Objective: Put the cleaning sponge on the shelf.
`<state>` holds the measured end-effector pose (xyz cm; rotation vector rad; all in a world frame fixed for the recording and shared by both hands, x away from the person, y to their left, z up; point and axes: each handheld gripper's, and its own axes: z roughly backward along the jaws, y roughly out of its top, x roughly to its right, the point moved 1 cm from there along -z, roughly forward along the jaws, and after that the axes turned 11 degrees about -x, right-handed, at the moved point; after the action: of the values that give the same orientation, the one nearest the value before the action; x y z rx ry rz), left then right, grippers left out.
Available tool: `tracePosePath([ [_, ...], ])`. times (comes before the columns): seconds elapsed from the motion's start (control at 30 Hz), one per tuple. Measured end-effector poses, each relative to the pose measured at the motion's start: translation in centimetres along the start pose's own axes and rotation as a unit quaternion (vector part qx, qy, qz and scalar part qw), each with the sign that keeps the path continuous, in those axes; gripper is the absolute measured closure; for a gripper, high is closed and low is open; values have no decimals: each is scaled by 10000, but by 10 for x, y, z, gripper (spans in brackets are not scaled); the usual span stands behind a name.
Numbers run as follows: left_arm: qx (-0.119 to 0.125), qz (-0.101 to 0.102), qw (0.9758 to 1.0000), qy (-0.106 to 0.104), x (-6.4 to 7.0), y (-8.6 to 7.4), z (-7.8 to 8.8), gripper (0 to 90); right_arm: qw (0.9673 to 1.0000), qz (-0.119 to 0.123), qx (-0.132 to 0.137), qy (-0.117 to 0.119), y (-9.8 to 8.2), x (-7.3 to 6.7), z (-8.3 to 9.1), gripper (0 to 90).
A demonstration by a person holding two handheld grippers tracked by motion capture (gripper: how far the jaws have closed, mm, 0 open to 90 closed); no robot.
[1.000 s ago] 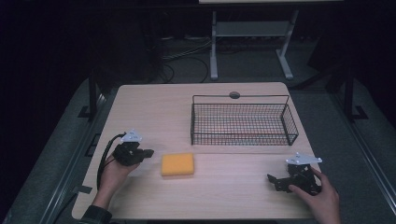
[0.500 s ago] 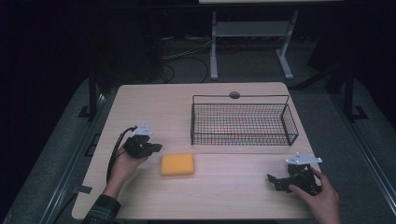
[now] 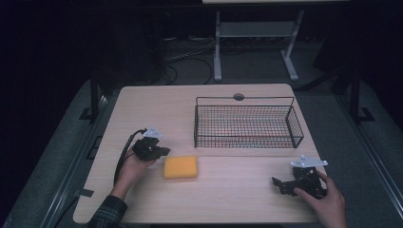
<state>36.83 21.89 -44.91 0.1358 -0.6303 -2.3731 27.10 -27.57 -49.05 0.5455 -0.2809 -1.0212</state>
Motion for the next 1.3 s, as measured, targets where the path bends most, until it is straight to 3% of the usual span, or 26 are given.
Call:
tracePosePath([
  [0.57, -92, -43, 9999, -135, 7, -6, 1, 896, 10000, 1, 0, -1, 0, 0, 0, 13],
  [1.3, -80, -74, 9995, -289, 26, -24, 15, 897, 10000, 1, 1, 0, 0, 0, 0, 13],
])
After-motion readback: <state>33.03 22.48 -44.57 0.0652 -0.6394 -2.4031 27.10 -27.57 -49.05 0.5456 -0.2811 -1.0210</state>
